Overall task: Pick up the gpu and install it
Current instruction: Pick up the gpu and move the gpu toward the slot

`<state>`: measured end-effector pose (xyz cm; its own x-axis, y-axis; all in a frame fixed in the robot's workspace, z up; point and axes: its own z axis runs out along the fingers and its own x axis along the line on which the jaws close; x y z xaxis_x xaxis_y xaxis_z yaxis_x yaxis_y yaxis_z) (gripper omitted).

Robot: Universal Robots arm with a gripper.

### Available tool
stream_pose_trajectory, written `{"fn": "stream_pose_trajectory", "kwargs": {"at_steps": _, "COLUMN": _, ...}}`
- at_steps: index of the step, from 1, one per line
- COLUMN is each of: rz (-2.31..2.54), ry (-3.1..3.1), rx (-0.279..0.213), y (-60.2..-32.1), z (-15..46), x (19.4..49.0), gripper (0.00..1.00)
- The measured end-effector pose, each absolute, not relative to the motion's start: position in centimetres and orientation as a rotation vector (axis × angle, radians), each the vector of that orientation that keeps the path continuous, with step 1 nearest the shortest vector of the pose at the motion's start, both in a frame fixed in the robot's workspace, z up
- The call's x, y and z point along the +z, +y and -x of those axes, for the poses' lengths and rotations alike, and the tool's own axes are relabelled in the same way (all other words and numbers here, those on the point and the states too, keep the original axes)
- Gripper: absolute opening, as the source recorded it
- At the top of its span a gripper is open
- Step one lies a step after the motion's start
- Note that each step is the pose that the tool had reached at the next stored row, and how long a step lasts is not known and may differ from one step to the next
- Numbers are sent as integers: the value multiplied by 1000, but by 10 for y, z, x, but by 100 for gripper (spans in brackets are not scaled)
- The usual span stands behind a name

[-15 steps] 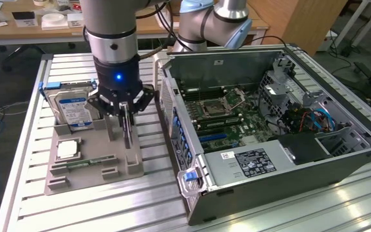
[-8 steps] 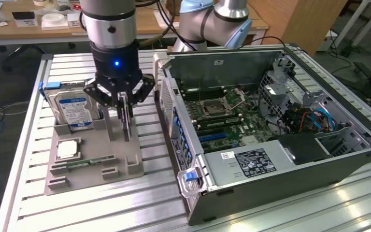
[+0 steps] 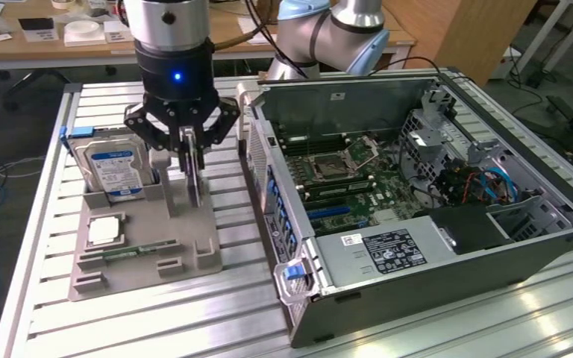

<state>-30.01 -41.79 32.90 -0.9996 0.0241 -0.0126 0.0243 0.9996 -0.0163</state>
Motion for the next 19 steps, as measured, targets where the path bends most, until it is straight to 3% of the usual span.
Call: {"fn": "stream_pose_trajectory", "kwargs": {"at_steps": 19, "rz": -38, "ry": 3129, "rx": -26, "y": -418, "z": 300, "x": 392, "gripper": 28}}
